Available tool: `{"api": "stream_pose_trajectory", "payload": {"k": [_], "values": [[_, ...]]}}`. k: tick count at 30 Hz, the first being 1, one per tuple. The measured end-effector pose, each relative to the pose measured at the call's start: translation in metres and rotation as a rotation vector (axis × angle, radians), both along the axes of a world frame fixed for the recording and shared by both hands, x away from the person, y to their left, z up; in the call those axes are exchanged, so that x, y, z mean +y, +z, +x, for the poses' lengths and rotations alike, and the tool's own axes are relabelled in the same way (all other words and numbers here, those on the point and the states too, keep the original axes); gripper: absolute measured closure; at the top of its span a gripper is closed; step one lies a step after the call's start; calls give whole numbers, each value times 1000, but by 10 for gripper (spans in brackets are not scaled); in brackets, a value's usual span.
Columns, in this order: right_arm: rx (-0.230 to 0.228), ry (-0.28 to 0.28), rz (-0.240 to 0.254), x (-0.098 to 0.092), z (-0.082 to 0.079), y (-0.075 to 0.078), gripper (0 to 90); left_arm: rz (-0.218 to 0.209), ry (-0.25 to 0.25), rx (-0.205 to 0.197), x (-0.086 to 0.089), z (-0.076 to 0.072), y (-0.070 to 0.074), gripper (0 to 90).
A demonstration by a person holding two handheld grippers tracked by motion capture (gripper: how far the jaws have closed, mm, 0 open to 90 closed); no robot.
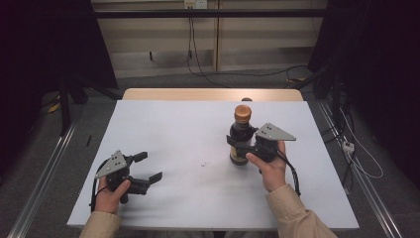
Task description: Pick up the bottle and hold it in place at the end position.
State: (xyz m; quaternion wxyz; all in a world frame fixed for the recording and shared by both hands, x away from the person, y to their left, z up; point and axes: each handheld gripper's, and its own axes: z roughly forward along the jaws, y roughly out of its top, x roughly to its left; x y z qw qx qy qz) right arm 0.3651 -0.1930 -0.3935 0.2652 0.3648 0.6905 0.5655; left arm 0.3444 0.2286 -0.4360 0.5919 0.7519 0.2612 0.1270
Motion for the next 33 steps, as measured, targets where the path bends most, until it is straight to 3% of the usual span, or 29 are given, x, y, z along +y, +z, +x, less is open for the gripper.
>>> {"api": "stream_pose_trajectory", "payload": {"k": [16, 23, 33], "values": [[-11, 46, 18, 28, 14, 12, 267, -17, 13, 0, 3, -1, 1, 47], [-11, 76, 6, 45, 23, 12, 266, -20, 9, 0, 2, -1, 1, 46], [-4, 84, 2, 53, 35, 8, 266, -25, 11, 5, 3, -1, 1, 46]]}}
